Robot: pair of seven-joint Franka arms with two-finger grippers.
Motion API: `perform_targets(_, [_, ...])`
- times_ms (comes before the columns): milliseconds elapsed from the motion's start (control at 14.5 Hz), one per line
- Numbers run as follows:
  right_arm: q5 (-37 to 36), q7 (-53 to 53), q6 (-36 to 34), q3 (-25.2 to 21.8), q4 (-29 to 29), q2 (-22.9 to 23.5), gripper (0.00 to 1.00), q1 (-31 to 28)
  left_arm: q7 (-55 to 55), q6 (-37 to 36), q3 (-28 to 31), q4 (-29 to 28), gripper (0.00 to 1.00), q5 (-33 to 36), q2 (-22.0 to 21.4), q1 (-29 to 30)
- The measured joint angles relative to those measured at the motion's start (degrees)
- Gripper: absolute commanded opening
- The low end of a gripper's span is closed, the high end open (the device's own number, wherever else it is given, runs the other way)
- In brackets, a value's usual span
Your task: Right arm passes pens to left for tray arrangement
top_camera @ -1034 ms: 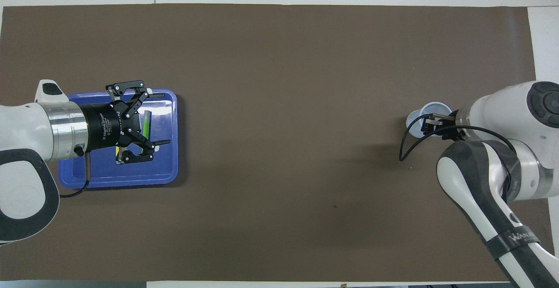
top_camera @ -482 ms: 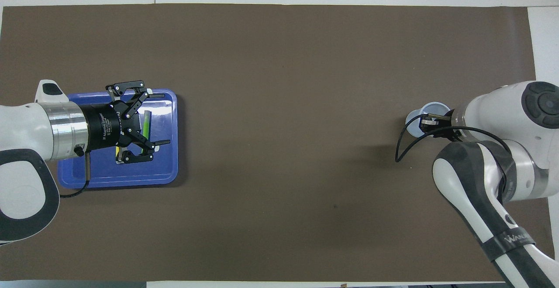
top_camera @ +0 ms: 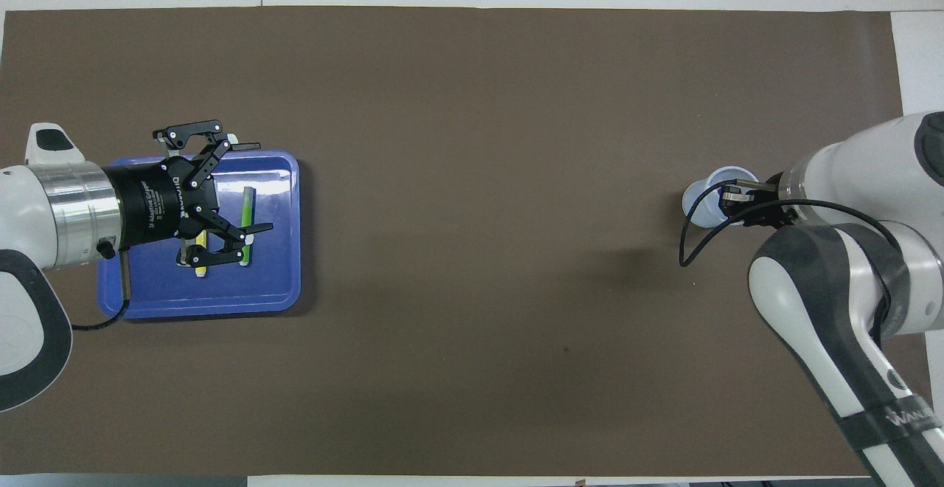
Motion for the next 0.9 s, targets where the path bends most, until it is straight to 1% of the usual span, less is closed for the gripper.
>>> perform_targets(69, [0.0, 0.0, -3.12, 0.47, 1.68, -1.17, 0.0, -0.01, 0.0, -0.01, 0.02, 0.47, 1.0, 0.0, -0.12, 0.21])
perform_targets(207, [0.0, -0.36, -7.2, 2.08, 3.49, -4.34, 0.0, 0.01, 0.0, -0.01, 0.01, 1.0, 1.0, 0.0, -0.19, 0.22])
perform_targets(345, [0.34, -1.5, -8.71, 5.03, 3.65, -7.54, 0.0, 0.04, -0.71, 0.0, -0.15, 1.97, 1.0, 0.0, -0.24, 0.17])
perform_targets(482, [4.36, -2.61, -8.72, 8.9, 3.77, -9.24, 0.0, 0.15, -2.35, 0.11, -0.32, 2.99, 1.0, 0.0, -0.24, 0.06])
perform_targets(689, [11.66, -7.34, -7.68, 14.22, 5.73, -9.36, 0.0, 0.24, -2.73, 0.9, -0.66, 5.35, 1.0, 0.0, 0.26, -0.29])
perform_targets(827, [14.09, -10.51, -4.48, 17.48, 7.21, -8.81, 0.0, 0.25, -3.17, -0.84, -0.75, 9.05, 1.0, 0.09, 1.78, -0.85])
perform_targets(896, [15.14, -12.98, -1.79, 19.15, 7.69, -8.39, 0.0, 0.26, -3.27, -3.78, -0.78, 11.84, 1.0, 0.44, 3.07, -0.86])
